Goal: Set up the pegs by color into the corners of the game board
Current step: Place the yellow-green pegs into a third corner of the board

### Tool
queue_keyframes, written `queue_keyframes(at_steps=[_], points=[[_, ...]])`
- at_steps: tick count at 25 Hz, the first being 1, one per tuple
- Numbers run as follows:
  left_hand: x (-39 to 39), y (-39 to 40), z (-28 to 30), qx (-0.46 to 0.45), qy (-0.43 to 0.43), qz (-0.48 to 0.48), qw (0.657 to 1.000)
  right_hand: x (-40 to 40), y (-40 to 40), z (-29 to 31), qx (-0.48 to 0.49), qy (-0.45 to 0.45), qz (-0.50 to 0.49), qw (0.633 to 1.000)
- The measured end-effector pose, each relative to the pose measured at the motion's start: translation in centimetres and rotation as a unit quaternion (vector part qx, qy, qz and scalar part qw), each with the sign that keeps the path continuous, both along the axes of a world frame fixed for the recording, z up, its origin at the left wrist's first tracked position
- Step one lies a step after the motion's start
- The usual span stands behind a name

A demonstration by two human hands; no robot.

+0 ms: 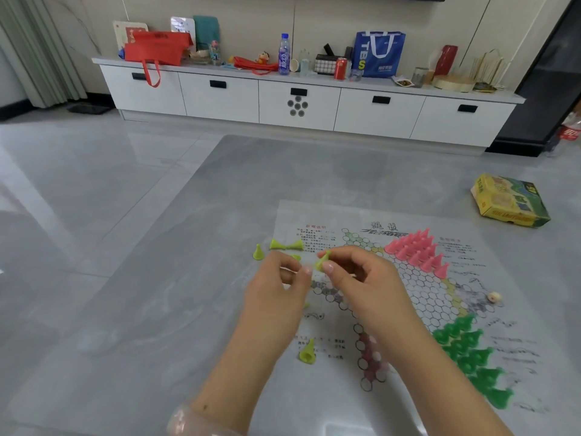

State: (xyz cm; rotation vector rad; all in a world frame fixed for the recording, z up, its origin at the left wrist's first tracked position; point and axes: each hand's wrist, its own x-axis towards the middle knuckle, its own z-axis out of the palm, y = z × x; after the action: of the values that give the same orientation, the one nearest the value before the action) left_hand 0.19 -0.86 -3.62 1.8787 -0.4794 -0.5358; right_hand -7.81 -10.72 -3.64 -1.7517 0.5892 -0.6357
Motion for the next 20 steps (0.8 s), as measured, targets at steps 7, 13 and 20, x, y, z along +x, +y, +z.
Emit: queue_keyframes(at_steps=[7,13,20], points=[[0.3,0.7,-1.2,0.257,-0.281,-0.120,0.917,0.8,-2.6,-3.3,-0.154,0.118,-0.092,0.977],[0.9,0.4,-0.6,0.213,-0.268,-0.076,0.936,2.3,-2.2,-4.2,-0.238,0.149,-0.063,0.958],[2.1,1.2,-0.2,0.105,-0.189,0.013,0.976,2.2,-2.2,-4.5,-0.273,0.161,-0.039,0.948]])
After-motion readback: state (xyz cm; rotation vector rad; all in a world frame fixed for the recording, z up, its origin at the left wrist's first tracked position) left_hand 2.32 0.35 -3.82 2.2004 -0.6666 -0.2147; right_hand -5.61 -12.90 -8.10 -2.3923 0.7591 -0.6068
